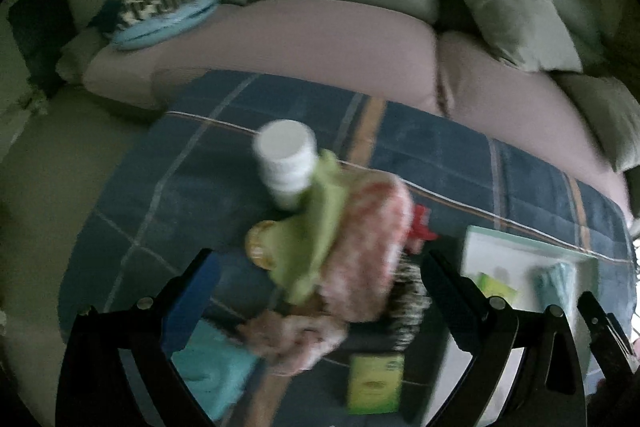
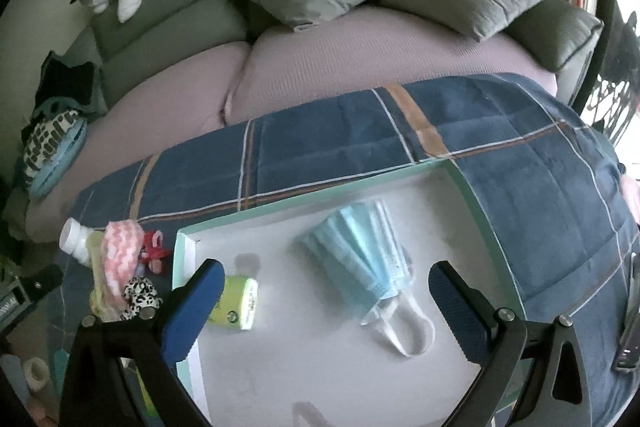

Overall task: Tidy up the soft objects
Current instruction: 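Move both tools back from the tray toward the pile of items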

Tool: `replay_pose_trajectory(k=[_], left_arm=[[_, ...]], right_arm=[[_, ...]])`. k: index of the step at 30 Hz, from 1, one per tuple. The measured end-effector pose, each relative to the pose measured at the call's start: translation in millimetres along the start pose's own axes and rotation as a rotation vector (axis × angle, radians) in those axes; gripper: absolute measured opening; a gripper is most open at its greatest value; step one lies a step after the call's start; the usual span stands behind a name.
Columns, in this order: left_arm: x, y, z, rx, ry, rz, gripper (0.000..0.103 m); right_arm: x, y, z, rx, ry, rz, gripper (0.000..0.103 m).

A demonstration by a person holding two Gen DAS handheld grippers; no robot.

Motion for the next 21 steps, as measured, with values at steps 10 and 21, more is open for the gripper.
replay_pose_trajectory(k=[10,21], left_arm=[[-8.6,6.7,60.7,-0.096,-0.063,0.002,0.1],[-5.2,18.8,102.7,-0.174,-0.098,0.027,0.1]], right_arm=[[-7.4,9.7,48.0,-0.104,-0.05,-0.014,0.103],[-11.4,29.5,99.3,-0.171,-0.127,0.034,0.103]])
Point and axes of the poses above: each gripper's, at about its wrist camera, not at the fingertips, and x roughly the way its jaws point, z to its left, y to its underside, the point moved 8 cm from there along x, roughly the way its jaws point, and after that the axes turned 14 degrees about y, right-handed, at the moved point
